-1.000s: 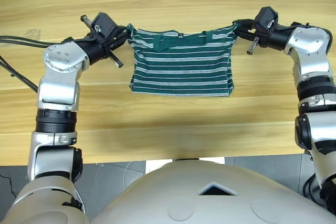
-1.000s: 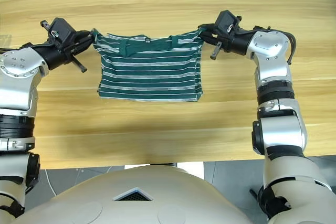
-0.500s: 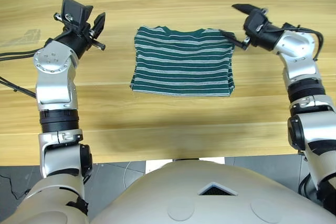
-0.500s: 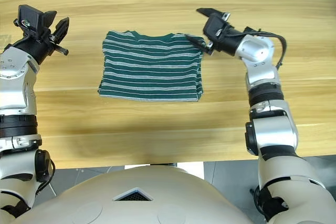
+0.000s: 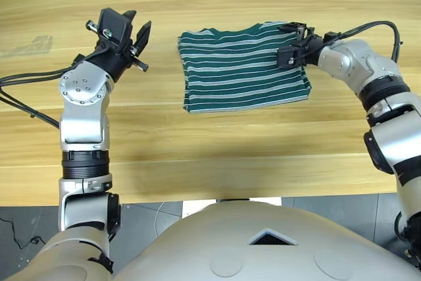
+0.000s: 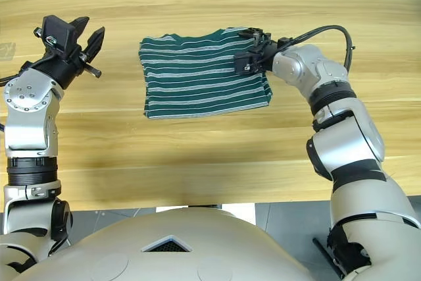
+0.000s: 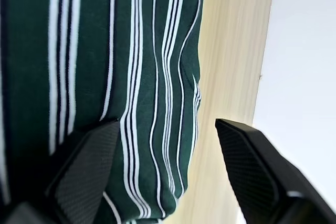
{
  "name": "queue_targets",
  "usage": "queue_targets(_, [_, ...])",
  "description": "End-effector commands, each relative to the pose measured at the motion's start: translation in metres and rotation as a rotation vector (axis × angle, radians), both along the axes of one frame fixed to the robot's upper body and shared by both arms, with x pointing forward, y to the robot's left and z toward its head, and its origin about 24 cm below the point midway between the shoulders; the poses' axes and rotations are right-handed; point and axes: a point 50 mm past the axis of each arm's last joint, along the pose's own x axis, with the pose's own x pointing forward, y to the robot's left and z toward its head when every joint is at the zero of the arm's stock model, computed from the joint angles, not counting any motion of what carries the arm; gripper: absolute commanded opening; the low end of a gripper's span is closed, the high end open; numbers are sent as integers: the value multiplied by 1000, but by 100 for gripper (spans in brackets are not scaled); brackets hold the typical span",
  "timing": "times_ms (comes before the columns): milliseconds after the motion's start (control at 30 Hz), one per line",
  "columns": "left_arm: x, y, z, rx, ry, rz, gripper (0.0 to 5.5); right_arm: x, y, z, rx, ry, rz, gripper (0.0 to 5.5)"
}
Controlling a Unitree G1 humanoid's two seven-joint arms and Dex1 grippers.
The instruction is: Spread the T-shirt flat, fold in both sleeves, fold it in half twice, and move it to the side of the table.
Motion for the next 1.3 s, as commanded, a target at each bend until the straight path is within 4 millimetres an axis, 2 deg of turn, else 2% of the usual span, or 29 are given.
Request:
queue_targets(33, [-11,2,-2,18,-3,6,161,-38,-57,-24,-133,217,-35,341])
queue_targets(133, [-18,-2,-2,26,-7,-11,161,-87,-69,-30,-155,429,70,341])
queue_targets(233, [-21,-12,-7,27,5,-42,161,-143,-46,-22,-76,632,217,341])
queue_targets(300, [-23,-17,-6,22,-3,-63,161,-164,-29,-10,-23,701,293,341])
queue_targets(367, [-25,-21,-6,22,-4,-76,161,-172,-13,-3,42,725,338,341])
queue_targets(533, [-31,-29,-9,17,3,-97,161,-181,6,-1,98,752,357,341])
queue_targets(700, [-36,-39,-16,-7,24,-126,161,-186,20,-11,140,773,378,341])
queue_targets(833, [-35,-45,-20,-26,33,-131,161,-157,38,-29,198,706,344,341])
queue_targets(967, [-33,-46,-21,-25,37,-135,161,-137,48,-34,232,658,337,341])
queue_targets(1100, [-33,-49,-24,-32,43,-141,161,-122,52,-32,225,590,338,341])
queue_targets(1233, [-34,-46,-24,-21,40,-134,161,-120,51,-30,250,571,346,341])
queue_targets(1300, [-32,-41,-19,-24,20,-115,161,-120,62,-13,405,574,365,341])
